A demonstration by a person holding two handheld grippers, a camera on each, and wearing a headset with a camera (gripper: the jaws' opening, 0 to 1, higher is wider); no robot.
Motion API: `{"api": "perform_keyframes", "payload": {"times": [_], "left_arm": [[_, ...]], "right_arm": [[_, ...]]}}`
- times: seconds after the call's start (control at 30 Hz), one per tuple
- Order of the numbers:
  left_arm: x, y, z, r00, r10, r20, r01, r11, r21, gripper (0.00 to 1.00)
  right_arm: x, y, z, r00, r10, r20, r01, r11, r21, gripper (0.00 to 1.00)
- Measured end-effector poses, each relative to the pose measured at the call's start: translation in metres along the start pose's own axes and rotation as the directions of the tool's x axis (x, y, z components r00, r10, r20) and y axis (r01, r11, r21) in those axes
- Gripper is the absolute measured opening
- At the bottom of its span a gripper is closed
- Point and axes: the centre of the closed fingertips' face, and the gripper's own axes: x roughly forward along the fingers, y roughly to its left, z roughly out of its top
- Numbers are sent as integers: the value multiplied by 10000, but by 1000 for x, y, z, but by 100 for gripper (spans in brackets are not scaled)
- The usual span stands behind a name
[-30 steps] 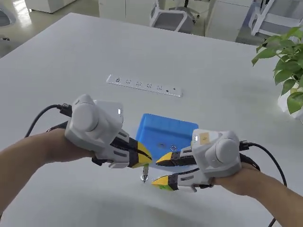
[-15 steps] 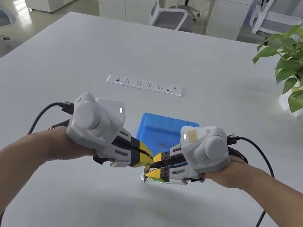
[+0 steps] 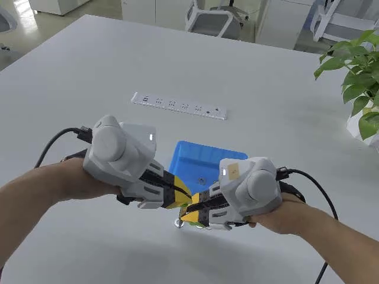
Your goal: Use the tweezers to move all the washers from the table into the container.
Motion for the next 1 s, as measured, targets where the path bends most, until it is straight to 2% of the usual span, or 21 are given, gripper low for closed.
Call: {"api": "perform_keyframes", "payload": {"times": [0.47,0.57,0.77,0.83,1.0], "left_arm": [[1,-2,0,9999,39,-143,-38,10000,60,6],[0,-3,-4,9997,-16,-256,15,10000,-54,10],[-3,-4,-4,9998,-26,-184,23,9999,-132,14],[-4,-6,-1,9999,-119,17,120,9995,-287,18],[-8,-5,-4,10000,24,-41,-25,9995,-313,24]], "right_arm": [[-1,0,-1,9998,14,-209,-11,9999,148,6],[-1,0,-1,9997,20,-239,-16,9999,151,6],[-2,0,-2,9997,-12,-262,17,9998,190,6],[-2,1,-2,9996,-3,-296,8,9999,169,6],[-2,2,-1,9995,24,-299,-18,9998,186,6]]}}
